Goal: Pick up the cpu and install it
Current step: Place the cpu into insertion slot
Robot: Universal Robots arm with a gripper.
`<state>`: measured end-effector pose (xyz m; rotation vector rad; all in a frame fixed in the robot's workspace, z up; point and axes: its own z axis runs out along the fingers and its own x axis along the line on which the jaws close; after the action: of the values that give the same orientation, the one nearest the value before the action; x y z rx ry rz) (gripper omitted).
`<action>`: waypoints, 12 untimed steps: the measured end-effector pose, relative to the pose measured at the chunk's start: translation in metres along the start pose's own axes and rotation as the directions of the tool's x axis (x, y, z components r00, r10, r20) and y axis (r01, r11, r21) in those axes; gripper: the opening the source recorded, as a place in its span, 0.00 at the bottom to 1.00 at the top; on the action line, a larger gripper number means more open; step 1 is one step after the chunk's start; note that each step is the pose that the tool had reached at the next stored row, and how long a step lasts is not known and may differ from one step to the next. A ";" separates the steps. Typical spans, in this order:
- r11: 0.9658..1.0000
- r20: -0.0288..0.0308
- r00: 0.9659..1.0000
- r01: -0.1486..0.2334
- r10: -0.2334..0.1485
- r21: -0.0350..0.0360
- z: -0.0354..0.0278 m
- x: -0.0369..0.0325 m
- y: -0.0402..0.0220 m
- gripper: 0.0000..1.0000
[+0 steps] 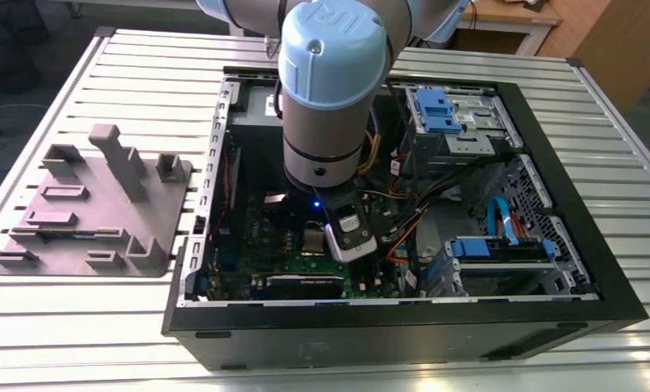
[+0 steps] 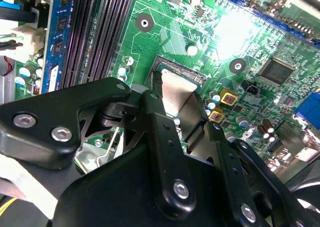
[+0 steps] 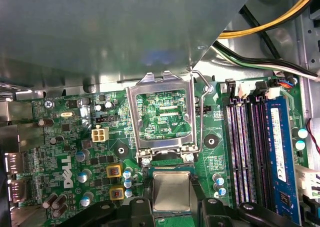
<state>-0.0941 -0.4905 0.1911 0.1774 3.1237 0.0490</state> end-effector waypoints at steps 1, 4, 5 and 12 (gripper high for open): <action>1.000 0.000 1.000 0.000 0.000 0.000 0.0000 0.0000 0.0000 0.38; 1.000 0.000 1.000 0.000 0.000 0.000 0.0000 0.0000 0.0000 0.38; 1.000 0.000 1.000 0.000 0.000 0.000 -0.0001 0.0000 0.0000 0.38; 1.000 0.000 1.000 0.000 0.000 0.000 -0.0067 -0.0001 0.0003 0.38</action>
<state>-0.0941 -0.4905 0.1978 0.1775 3.1236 0.0495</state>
